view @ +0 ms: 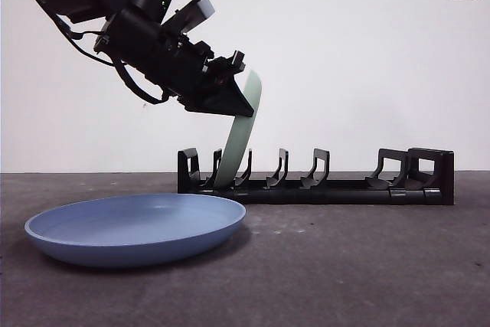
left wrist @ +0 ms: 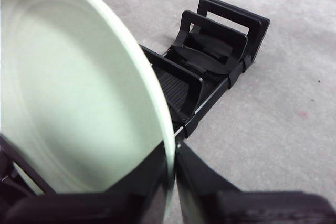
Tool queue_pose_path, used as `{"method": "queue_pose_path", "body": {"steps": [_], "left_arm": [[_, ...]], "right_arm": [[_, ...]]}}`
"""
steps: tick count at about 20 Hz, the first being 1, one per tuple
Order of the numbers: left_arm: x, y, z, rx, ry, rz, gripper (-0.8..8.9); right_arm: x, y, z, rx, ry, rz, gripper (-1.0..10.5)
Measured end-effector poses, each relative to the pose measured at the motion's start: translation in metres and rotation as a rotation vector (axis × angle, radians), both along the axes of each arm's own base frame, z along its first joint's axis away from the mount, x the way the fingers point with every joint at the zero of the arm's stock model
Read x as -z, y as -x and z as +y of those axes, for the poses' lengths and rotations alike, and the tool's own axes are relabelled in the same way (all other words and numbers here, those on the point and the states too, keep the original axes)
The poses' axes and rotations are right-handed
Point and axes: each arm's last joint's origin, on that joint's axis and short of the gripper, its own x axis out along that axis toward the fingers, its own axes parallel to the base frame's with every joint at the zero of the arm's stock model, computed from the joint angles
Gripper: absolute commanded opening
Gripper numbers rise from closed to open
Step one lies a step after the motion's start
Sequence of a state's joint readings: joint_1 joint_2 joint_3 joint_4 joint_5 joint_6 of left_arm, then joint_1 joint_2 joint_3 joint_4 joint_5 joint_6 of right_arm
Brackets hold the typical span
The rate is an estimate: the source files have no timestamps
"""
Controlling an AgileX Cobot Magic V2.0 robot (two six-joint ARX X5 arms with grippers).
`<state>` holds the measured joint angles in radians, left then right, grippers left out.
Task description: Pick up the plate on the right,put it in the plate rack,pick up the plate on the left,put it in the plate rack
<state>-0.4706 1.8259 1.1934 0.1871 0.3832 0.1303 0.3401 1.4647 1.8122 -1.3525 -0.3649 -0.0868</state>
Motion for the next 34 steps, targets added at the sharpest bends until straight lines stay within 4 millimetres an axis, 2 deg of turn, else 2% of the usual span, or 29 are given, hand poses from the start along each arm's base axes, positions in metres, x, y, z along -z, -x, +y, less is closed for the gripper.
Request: {"method": "queue_pose_path", "body": {"steps": [1, 10, 12, 15, 19, 20, 22, 24, 27, 30, 34], "left_arm": [[0.0, 0.001, -0.001, 0.004, 0.0, 0.0, 1.72], [0.001, 0.005, -0.002, 0.013, -0.005, 0.055, 1.93], [-0.014, 0.012, 0.001, 0.013, -0.002, 0.051, 1.93], [-0.059, 0.033, 0.012, 0.014, 0.039, -0.029, 1.94], [-0.114, 0.077, 0.035, 0.026, 0.04, -0.089, 2.03], [-0.125, 0.09, 0.042, 0.031, 0.03, -0.096, 2.68], [-0.145, 0.121, 0.058, 0.036, 0.013, -0.098, 4.74], [-0.162, 0.154, 0.075, 0.043, -0.002, -0.106, 5.07], [-0.175, 0.2, 0.099, 0.052, -0.028, -0.099, 5.07], [-0.18, 0.242, 0.123, 0.01, -0.102, -0.114, 5.08], [-0.174, 0.277, 0.146, -0.051, -0.252, -0.128, 5.21]], "right_arm": [[0.0, 0.0, 0.0, 0.0, 0.0, 0.0, 3.1], [0.0, 0.0, 0.0, 0.0, 0.0, 0.0, 3.1], [0.0, 0.0, 0.0, 0.0, -0.001, -0.002, 3.1], [-0.001, -0.001, 0.001, -0.003, -0.005, -0.02, 3.1], [-0.003, -0.004, 0.001, -0.004, -0.017, -0.052, 3.1], [-0.003, -0.004, 0.002, -0.004, -0.019, -0.055, 3.1], [-0.004, -0.004, 0.003, -0.017, -0.038, -0.057, 3.1], [-0.002, -0.005, 0.008, -0.051, -0.061, -0.042, 3.1], [0.009, -0.012, 0.026, -0.109, -0.058, 0.004, 3.1], [0.028, -0.024, 0.053, -0.175, -0.034, 0.066, 3.1], [0.065, -0.047, 0.089, -0.233, 0.013, 0.15, 3.2]]}}
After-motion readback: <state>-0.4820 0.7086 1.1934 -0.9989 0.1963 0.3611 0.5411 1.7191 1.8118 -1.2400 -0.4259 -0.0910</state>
